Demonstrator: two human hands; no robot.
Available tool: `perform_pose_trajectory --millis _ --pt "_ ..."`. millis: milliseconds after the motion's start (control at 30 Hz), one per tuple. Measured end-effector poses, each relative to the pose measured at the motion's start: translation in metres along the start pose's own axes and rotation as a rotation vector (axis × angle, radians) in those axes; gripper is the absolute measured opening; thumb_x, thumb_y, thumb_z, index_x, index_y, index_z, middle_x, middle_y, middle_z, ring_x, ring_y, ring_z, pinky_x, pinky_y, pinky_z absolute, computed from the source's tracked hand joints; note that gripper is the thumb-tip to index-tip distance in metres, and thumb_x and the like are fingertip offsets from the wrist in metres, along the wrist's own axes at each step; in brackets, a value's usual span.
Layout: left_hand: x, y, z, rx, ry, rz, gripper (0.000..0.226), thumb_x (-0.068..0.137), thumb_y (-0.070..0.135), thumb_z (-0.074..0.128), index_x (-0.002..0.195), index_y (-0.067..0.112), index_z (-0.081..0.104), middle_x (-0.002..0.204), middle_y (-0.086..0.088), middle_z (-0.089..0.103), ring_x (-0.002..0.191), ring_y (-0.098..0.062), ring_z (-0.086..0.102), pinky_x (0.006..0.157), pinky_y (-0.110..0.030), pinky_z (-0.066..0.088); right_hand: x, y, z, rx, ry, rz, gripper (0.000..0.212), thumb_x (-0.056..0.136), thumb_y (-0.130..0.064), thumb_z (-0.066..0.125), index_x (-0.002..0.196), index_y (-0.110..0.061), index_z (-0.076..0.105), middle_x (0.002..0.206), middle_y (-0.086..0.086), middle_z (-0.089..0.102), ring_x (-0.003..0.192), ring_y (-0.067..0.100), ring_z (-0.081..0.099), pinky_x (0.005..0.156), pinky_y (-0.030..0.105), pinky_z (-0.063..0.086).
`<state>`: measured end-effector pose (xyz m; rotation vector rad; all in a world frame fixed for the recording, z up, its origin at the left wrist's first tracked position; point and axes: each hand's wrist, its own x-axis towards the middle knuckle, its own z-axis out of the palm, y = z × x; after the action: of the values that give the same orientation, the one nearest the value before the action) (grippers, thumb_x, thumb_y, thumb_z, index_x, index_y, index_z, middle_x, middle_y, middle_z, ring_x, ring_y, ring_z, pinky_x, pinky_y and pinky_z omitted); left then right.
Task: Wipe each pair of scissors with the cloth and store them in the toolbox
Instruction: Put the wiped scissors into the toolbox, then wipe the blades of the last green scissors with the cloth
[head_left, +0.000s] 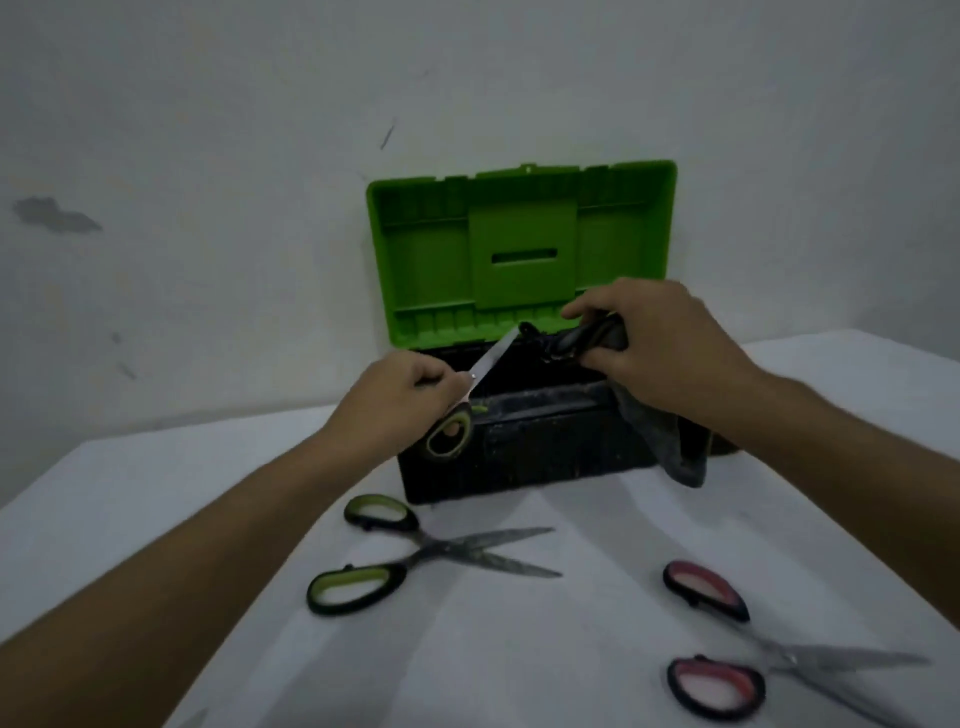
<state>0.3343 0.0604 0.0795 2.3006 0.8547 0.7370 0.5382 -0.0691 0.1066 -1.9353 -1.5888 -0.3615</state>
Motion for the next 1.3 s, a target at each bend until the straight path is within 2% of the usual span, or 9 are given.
perform_pose_trajectory --millis 133,233,300,400,533,800,933,1133,1300 --pt "0.07 0.001 0.024 0.11 -0.174 -0.108 0.043 0.096 0.04 0.055 0.078 0.003 0.068 0.057 -0.009 0.038 0.052 -0.021 0.039 0.048 -0.027 0.021 0.034 0.017 0.002 -0.043 -0.14 0.135 0.041 0.078 -0.022 0.08 0.115 -0.032 0.067 0.119 0.002 0.065 0.102 0.021 0.061 0.079 0.022 0.04" --pt "0.113 0.002 0.044 0.176 -0.308 -0.13 0.027 0.095 0.04 0.056 0.081 0.017 0.061 0.077 -0.012 0.047 0.071 -0.019 0.044 0.056 -0.028 0.027 0.051 0.029 0.004 -0.066 -0.246 0.205 0.038 0.075 -0.022 0.082 0.11 -0.032 0.069 0.113 0.002 0.065 0.098 0.022 0.062 0.078 0.026 0.047" --pt "0.136 0.004 0.057 0.222 -0.368 -0.124 0.029 0.096 0.038 0.056 0.085 0.013 0.067 0.083 -0.011 0.053 0.075 -0.019 0.048 0.062 -0.028 0.032 0.058 0.037 0.006 -0.075 -0.309 0.227 0.036 0.075 -0.022 0.083 0.107 -0.032 0.07 0.11 0.001 0.065 0.096 0.021 0.062 0.078 0.029 0.05" --pt "0.165 0.004 0.072 0.337 -0.5 -0.05 0.033 0.097 0.035 0.055 0.083 0.008 0.068 0.074 -0.002 0.058 0.071 -0.018 0.05 0.063 -0.024 0.037 0.066 0.05 0.009 -0.092 -0.382 0.224 0.034 0.074 -0.024 0.083 0.105 -0.033 0.071 0.11 -0.002 0.066 0.097 0.019 0.061 0.08 0.03 0.051" --pt "0.19 -0.002 0.09 0.489 -0.637 0.072 0.01 0.092 0.026 0.064 0.085 0.021 0.068 0.072 0.01 0.059 0.079 -0.014 0.056 0.068 -0.024 0.039 0.069 0.063 0.018 -0.029 -0.424 0.202 0.029 0.071 -0.027 0.084 0.097 -0.033 0.073 0.102 -0.008 0.067 0.092 0.012 0.062 0.081 0.03 0.052" --pt "0.179 -0.014 0.095 0.622 -0.272 0.332 0.01 0.087 0.026 0.066 0.093 0.021 0.073 0.094 0.001 0.073 0.087 -0.019 0.065 0.073 -0.032 0.05 0.06 0.072 0.017 0.094 -0.359 0.207 0.021 0.071 -0.028 0.083 0.088 -0.035 0.074 0.088 -0.013 0.069 0.082 0.005 0.062 0.075 0.025 0.051" --pt "0.152 -0.018 0.075 0.593 -0.138 0.327 0.008 0.088 0.034 0.066 0.088 0.028 0.071 0.092 0.006 0.071 0.085 -0.015 0.064 0.069 -0.032 0.051 0.046 0.061 0.003 0.175 -0.264 0.215 0.019 0.071 -0.033 0.084 0.085 -0.037 0.073 0.084 -0.016 0.069 0.078 0.001 0.062 0.072 0.023 0.051" --pt "0.103 -0.015 0.026 0.522 -0.028 0.292 0.014 0.09 0.035 0.064 0.099 0.028 0.073 0.104 0.007 0.07 0.095 -0.015 0.063 0.081 -0.037 0.054 0.014 0.025 -0.012 0.306 -0.137 0.219 0.02 0.07 -0.038 0.084 0.087 -0.037 0.073 0.087 -0.016 0.07 0.081 0.002 0.064 0.075 0.026 0.053" --pt "0.031 -0.018 -0.002 0.37 0.138 0.304 0.015 0.092 0.03 0.062 0.098 0.024 0.074 0.097 0.006 0.071 0.088 -0.013 0.062 0.075 -0.032 0.051 -0.021 -0.019 -0.012 0.403 -0.141 0.204 0.02 0.072 -0.036 0.083 0.09 -0.036 0.073 0.086 -0.018 0.071 0.078 -0.002 0.066 0.075 0.025 0.055"
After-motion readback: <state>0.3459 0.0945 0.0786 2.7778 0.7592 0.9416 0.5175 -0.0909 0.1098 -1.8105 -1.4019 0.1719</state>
